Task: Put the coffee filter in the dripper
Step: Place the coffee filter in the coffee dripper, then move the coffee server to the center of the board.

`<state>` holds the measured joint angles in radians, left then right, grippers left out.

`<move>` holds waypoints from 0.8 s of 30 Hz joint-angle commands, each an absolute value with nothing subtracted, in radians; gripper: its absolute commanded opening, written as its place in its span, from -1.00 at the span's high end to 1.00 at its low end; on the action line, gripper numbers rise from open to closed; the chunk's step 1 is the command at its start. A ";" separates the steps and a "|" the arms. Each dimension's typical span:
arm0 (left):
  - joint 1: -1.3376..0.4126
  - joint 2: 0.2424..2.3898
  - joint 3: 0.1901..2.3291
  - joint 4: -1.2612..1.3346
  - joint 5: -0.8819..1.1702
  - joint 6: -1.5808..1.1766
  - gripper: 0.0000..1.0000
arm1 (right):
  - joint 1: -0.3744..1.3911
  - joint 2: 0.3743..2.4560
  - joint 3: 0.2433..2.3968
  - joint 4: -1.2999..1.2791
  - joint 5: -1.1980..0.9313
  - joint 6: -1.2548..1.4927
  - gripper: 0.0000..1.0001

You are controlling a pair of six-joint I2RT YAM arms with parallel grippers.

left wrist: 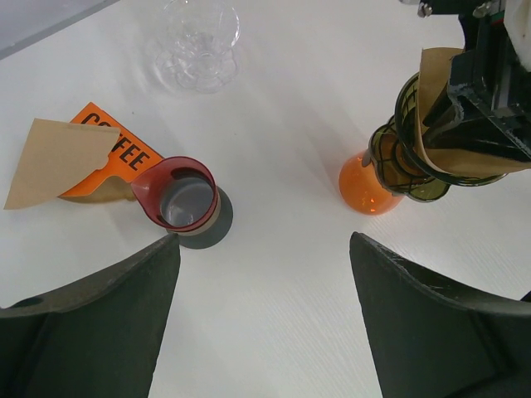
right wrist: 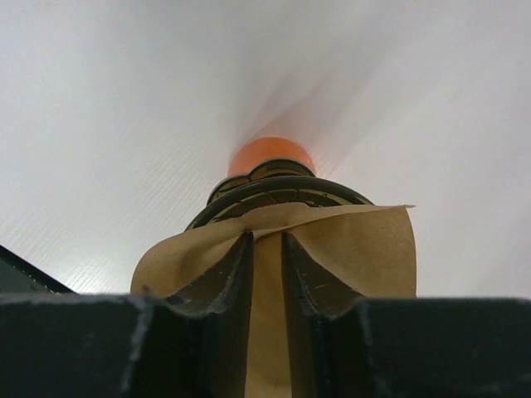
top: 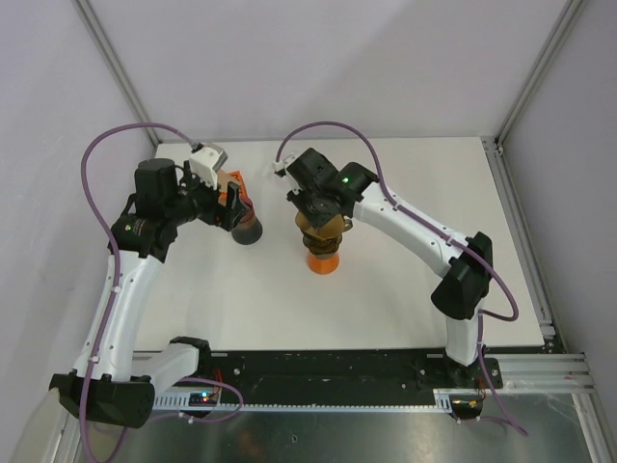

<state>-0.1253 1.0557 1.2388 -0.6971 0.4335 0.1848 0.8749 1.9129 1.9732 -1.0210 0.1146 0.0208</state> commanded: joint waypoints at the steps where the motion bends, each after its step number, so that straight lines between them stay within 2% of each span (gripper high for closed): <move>1: -0.116 1.041 1.235 -0.666 0.461 0.181 -0.76 | 0.880 1.867 2.037 -1.053 0.144 0.005 0.46; 5: -0.115 1.044 1.236 -0.667 0.462 0.181 -0.76 | 0.885 1.862 2.090 -1.076 0.168 -0.024 0.37; 8: -0.115 1.047 1.236 -0.666 0.458 0.181 -0.76 | 0.908 1.840 2.137 -1.071 0.218 -0.065 0.23; 12: -0.109 1.052 1.232 -0.665 0.447 0.183 -0.77 | 1.017 1.794 2.158 -1.027 0.353 -0.197 0.07; 16: -0.085 1.053 1.222 -0.654 0.430 0.182 -0.82 | 1.147 1.731 2.060 -0.923 0.403 -0.385 0.03; 19: -0.061 1.050 1.213 -0.644 0.410 0.179 -0.87 | 1.218 1.685 1.911 -0.823 0.401 -0.514 0.10; 24: -0.028 1.051 1.196 -0.620 0.333 0.188 -0.93 | 1.280 1.657 1.720 -0.756 0.318 -0.597 0.55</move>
<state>-0.0559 1.0561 1.2068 -0.6701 0.4000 0.1848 1.2682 1.6634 1.8240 -0.8379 0.3569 -0.4679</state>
